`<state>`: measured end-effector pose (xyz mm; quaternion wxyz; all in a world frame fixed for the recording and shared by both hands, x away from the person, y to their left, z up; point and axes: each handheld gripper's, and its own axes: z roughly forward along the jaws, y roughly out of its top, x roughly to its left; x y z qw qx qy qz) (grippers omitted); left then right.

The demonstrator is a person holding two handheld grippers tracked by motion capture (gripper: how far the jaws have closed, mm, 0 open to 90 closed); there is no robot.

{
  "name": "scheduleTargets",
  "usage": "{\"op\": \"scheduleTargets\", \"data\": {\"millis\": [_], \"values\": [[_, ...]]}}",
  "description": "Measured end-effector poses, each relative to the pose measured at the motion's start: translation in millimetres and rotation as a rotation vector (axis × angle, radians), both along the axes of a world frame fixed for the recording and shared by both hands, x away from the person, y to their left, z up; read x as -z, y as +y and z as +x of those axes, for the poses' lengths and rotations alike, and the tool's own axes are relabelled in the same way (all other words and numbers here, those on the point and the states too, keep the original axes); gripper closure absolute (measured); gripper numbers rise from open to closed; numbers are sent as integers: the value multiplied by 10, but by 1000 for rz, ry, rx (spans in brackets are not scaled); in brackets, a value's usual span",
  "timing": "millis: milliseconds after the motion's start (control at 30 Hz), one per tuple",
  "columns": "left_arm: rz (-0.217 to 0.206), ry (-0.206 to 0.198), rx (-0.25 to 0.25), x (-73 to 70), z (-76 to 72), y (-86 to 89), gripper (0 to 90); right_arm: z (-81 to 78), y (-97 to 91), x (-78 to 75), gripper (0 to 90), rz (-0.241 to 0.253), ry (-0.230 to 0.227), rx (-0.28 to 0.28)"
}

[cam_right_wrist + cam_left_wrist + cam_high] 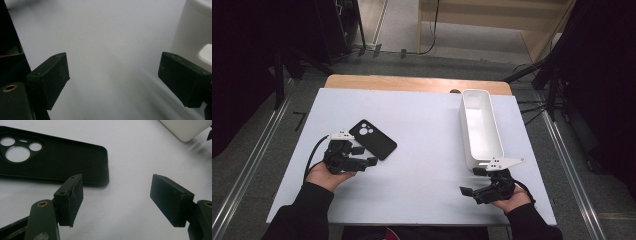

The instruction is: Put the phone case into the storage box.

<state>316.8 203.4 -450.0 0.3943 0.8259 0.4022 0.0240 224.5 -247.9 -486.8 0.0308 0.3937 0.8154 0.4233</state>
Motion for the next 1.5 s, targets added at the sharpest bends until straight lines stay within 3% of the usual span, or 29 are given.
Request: {"op": "scheduleTargets", "data": {"millis": [133, 367, 567, 1133, 1300, 1333, 1367, 1467, 1500], "values": [[-13, -1, 1, -13, 64, -29, 259, 0, 1, 1, 83, 1, 2, -2], [20, -24, 7, 2, 160, -110, 258, 1, -1, 4, 83, 0, 2, -4], [18, -37, 6, -9, 240, -167, 258, -1, -2, 4, 83, -1, 6, -1], [39, -31, 16, 20, 468, -413, 260, -8, -8, 5, 83, 0, 15, 2], [20, 0, -7, 17, 474, -409, 374, -8, -13, 8, 83, 0, 11, 2], [23, 4, -10, 10, 467, -407, 529, -10, -10, 8, 83, 1, 10, 0], [24, 11, -7, 3, 460, -402, 529, -10, -10, 8, 83, 1, 10, 0], [23, 8, 24, 2, 440, -390, 779, -14, -11, 1, 83, 6, 2, -2], [34, 16, 38, 6, 433, -387, 818, -16, -12, -2, 83, 6, 1, -2]]}}
